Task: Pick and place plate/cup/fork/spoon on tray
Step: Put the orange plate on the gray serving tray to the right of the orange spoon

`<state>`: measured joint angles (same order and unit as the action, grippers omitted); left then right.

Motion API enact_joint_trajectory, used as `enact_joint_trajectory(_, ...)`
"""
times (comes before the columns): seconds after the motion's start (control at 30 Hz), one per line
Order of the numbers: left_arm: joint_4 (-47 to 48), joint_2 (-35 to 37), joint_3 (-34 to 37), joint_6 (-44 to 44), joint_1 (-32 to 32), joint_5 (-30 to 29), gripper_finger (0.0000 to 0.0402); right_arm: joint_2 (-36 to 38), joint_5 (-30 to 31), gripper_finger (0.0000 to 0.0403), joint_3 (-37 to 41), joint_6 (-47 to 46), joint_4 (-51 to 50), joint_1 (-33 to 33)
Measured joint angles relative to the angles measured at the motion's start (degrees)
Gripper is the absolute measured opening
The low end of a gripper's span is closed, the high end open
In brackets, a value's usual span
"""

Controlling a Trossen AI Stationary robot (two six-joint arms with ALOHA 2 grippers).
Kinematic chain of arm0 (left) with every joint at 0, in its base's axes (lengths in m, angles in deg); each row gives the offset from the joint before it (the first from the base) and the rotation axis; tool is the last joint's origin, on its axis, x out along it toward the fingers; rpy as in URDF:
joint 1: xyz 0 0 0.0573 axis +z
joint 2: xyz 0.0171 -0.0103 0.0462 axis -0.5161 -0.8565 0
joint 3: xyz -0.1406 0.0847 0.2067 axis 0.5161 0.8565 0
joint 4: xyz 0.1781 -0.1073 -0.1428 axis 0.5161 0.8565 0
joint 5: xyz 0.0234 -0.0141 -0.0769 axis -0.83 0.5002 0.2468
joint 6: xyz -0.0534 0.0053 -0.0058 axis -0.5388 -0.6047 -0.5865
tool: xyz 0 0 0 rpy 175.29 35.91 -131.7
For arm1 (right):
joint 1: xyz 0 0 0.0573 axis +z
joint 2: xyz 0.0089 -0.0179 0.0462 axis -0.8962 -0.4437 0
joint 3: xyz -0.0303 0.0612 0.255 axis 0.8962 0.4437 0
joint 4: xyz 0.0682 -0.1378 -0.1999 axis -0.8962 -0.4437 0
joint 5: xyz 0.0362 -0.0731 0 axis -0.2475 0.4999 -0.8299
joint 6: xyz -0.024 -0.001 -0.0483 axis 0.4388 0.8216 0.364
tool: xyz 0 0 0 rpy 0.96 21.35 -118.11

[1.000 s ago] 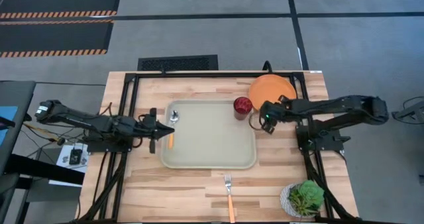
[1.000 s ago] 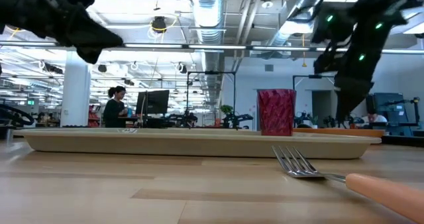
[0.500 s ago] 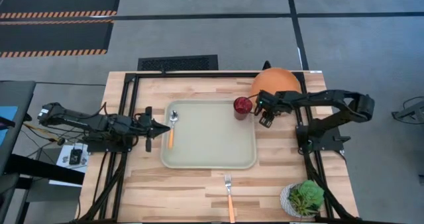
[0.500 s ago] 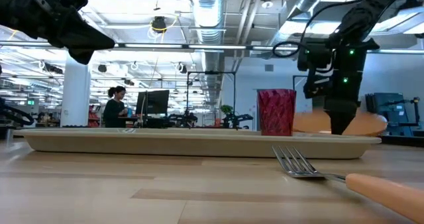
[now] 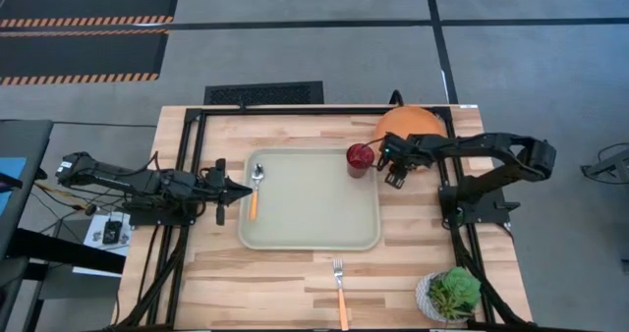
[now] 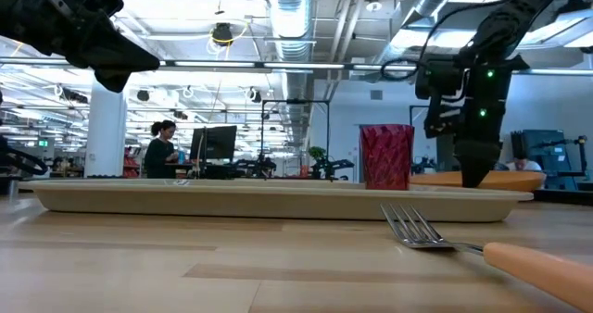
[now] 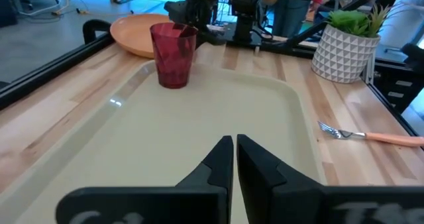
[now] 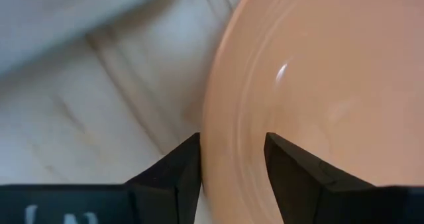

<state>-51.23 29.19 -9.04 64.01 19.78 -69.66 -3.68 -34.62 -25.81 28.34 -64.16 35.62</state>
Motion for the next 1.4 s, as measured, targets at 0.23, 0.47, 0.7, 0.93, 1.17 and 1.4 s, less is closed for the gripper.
enact_joint_trajectory(0.23,0.0,0.0,0.0,-0.1,0.0,-0.1,0.0009,-3.1,0.9,0.0116,-0.1,1.1,0.0,-1.4)
enact_joint_trajectory(0.47,0.0,0.0,-0.1,-0.1,0.0,-0.1,0.0009,0.5,3.8,0.0015,-0.1,-0.5,-2.0,-0.3)
enact_joint_trajectory(0.7,-2.8,0.0,-0.1,0.5,0.0,0.5,0.0009,6.8,5.5,0.0012,-6.3,-5.8,-13.0,3.3)
enact_joint_trajectory(0.93,-3.2,0.0,-0.1,0.2,0.0,-0.1,0.0009,11.2,12.8,0.0015,-19.1,-11.6,-25.5,8.5)
enact_joint_trajectory(1.17,-3.2,0.0,-0.1,-0.2,0.0,-0.2,0.0009,10.9,15.4,0.0012,-32.1,-12.5,-27.7,17.2)
enact_joint_trajectory(1.4,-3.0,0.0,-0.1,-0.2,0.0,-0.3,0.0009,4.6,16.0,0.0014,-41.3,-11.9,-27.0,30.6)
